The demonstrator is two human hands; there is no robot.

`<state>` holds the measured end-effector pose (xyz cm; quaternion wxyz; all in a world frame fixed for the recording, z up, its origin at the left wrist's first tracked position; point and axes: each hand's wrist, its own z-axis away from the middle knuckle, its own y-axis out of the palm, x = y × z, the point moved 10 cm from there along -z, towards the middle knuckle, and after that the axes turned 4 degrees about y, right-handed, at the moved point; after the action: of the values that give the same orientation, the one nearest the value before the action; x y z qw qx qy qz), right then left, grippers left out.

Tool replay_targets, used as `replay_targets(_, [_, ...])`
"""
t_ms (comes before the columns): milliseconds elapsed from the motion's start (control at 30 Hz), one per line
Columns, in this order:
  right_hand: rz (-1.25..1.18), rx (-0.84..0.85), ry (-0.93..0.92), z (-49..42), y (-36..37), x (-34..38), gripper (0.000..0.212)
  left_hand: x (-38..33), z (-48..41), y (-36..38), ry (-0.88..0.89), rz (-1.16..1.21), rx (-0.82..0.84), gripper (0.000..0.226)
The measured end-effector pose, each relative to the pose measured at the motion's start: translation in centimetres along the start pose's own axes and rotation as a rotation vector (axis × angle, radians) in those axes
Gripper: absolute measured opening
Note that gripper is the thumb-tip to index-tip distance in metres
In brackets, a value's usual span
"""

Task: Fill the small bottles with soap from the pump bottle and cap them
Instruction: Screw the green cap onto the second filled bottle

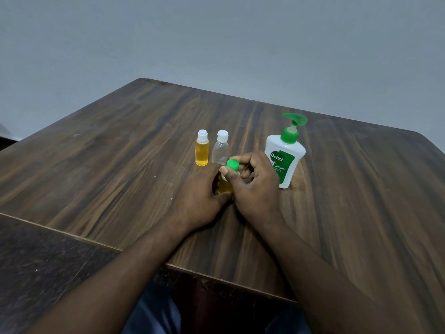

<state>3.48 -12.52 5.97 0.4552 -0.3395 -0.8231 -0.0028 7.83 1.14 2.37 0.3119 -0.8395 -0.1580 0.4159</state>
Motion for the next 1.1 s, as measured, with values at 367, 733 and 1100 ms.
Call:
replay_targets(367, [-0.039,0.114,0.157,-0.1,0.9,-2.4,0.055,3.3,0.8,-3.6,-0.111,-0.038,-0.13,0.043])
replay_targets(733, [0.222,0.184,0.179,-2.1,4.5,-4.0,0.091,9.5,-2.6,-7.2,-0.24,-0.04,-0.102,0.045])
replay_targets(1100, [0.248,0.195,0.138,-3.7,5.6,-4.5,0.041,10.0,-4.4,-6.0,-0.23,-0.011,-0.09,0.041])
